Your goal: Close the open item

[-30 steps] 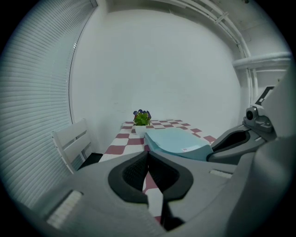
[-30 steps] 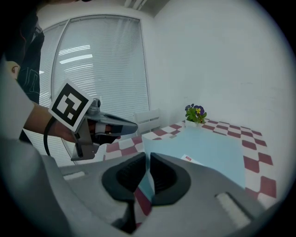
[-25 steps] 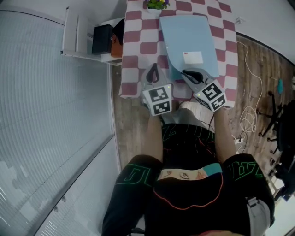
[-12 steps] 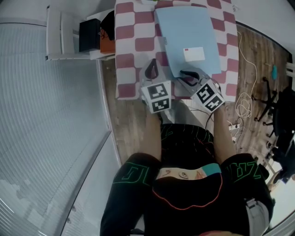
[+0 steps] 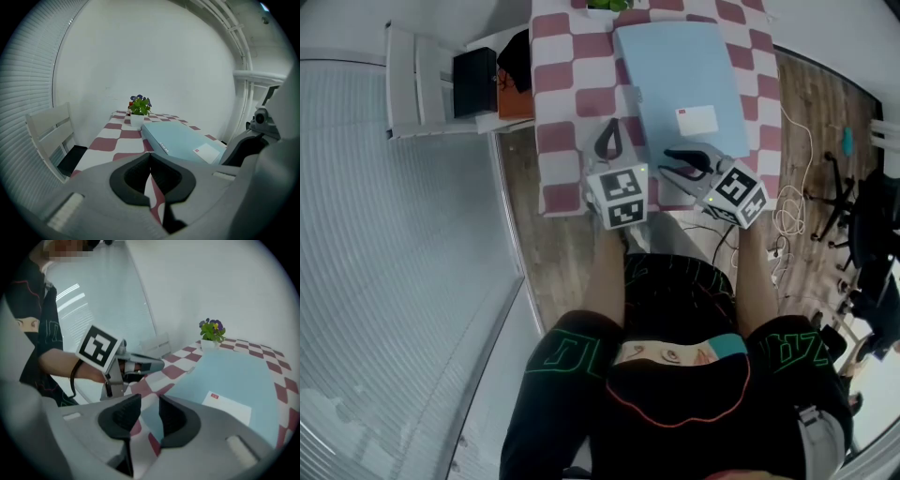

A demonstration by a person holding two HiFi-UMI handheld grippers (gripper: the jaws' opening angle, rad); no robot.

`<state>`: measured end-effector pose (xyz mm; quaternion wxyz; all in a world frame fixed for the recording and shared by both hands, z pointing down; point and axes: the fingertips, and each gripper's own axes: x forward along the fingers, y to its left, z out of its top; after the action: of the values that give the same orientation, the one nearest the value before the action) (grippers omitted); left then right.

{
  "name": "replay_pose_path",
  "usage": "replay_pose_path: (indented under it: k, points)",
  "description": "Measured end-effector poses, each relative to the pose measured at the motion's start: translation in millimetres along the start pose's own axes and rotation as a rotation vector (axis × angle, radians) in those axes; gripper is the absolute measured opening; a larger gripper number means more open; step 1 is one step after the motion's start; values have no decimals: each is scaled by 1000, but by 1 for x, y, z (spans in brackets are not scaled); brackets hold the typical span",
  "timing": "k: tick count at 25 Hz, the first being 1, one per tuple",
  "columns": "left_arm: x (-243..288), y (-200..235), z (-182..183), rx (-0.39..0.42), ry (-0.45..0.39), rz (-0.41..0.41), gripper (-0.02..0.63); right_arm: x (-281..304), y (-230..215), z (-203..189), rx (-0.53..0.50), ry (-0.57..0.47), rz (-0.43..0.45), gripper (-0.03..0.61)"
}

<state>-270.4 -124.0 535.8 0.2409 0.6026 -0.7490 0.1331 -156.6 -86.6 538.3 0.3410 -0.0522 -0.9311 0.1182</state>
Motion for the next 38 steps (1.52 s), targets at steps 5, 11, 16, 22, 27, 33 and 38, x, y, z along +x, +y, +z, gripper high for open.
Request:
replay_pose_path:
  k: [5, 11, 16, 22, 27, 33, 38]
  points:
    - [2, 11, 8, -1, -9, -14, 8, 5, -39, 33, 73, -77, -179, 61]
    - [6, 27, 11, -10, -6, -29, 8, 17, -80, 59, 92, -57, -352, 3]
    - [13, 39, 16, -16, -7, -47, 8, 32, -106, 69, 97, 2, -443, 3]
    - [24, 49, 16, -31, 4, -75, 8, 53, -124, 61, 104, 135, -499, 3]
    - [29, 50, 8, -40, 27, -104, 8, 60, -123, 54, 43, 223, -518, 5]
    - [34, 43, 7, -41, 17, -138, 8, 62, -124, 56, 24, 230, -574, 3]
    - [29, 33, 12, -46, 1, -151, 8, 53, -123, 60, 131, 145, -573, 3]
